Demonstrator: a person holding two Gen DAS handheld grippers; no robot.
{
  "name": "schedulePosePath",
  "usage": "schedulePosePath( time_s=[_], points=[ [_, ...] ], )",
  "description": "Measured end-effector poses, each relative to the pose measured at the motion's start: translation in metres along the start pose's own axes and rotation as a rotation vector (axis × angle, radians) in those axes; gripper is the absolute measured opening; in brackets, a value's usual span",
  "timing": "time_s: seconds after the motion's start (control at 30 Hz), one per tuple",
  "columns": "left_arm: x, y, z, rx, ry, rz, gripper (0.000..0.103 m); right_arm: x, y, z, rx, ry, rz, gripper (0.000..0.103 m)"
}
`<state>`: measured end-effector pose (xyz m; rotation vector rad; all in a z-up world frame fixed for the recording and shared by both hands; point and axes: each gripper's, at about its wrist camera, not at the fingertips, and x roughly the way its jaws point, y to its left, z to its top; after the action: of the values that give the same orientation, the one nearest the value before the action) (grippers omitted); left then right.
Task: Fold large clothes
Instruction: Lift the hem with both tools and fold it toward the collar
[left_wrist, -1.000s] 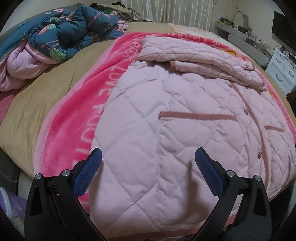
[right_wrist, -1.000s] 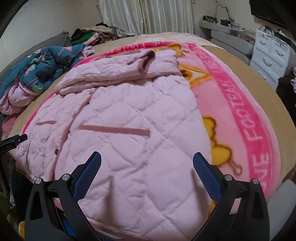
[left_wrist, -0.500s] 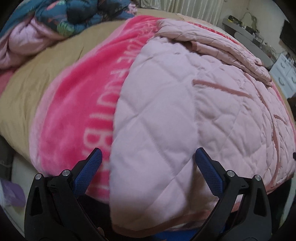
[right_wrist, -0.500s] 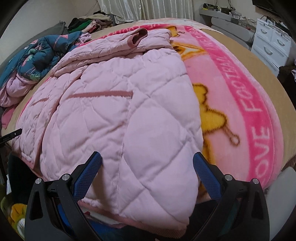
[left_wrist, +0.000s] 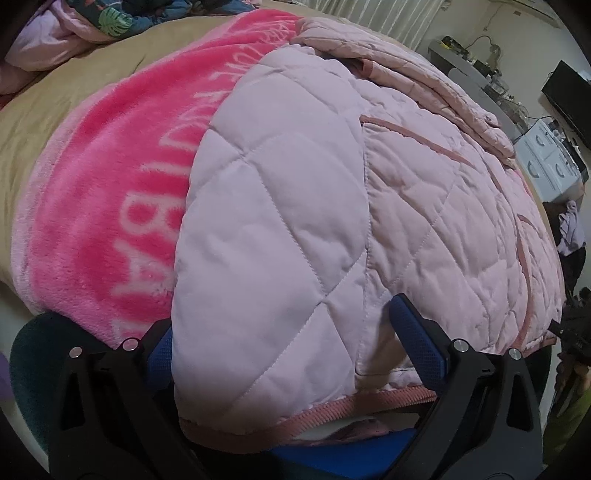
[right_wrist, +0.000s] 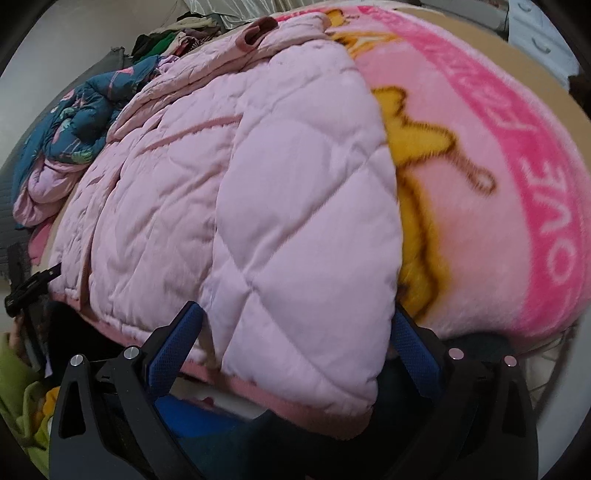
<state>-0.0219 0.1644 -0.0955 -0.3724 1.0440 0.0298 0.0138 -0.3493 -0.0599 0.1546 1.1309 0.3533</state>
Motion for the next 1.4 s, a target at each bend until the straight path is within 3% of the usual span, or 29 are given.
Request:
schedulePosePath(
  time_s=[0.13, 0.17, 0.2, 0.27, 0.33, 0.43, 0.63, 0.8, 1.13, 1.4],
  points=[
    [-0.004, 0.001, -0.003, -0.021, -0.007, -0.021, 0.087, -0.005, -0.003, -0.014, 0.057, 0.002, 0.096, 0.060],
    [-0.005, 0.000, -0.005, -0.018, -0.010, -0.021, 0.084, -0.009, -0.003, -0.015, 0.065, -0.010, 0.119, 0.046],
    [-0.006, 0.000, -0.005, -0.016, -0.013, -0.022, 0.075, -0.016, 0.000, -0.014, 0.058, -0.029, 0.140, 0.028],
    [-0.011, -0.003, -0.004, -0.013, -0.030, -0.021, 0.054, -0.030, 0.011, -0.007, 0.019, -0.075, 0.159, 0.018],
    [-0.017, -0.006, 0.000, -0.006, -0.048, -0.024, 0.026, -0.052, 0.024, 0.004, -0.017, -0.163, 0.211, 0.016],
    [-0.029, -0.013, 0.007, 0.015, -0.083, -0.038, 0.014, -0.078, 0.037, 0.023, -0.049, -0.274, 0.277, 0.015],
    [-0.053, -0.034, 0.035, 0.058, -0.148, -0.063, 0.009, -0.109, 0.051, 0.067, -0.113, -0.397, 0.328, 0.013],
    [-0.081, -0.049, 0.084, 0.083, -0.251, -0.100, 0.009, -0.122, 0.058, 0.108, -0.142, -0.459, 0.324, 0.013],
    [-0.095, -0.086, 0.177, 0.124, -0.354, -0.142, 0.008, -0.130, 0.051, 0.186, -0.101, -0.510, 0.309, 0.012],
    [-0.106, -0.105, 0.236, 0.130, -0.411, -0.114, 0.009, -0.135, 0.051, 0.246, -0.074, -0.558, 0.290, 0.012]
  ],
)
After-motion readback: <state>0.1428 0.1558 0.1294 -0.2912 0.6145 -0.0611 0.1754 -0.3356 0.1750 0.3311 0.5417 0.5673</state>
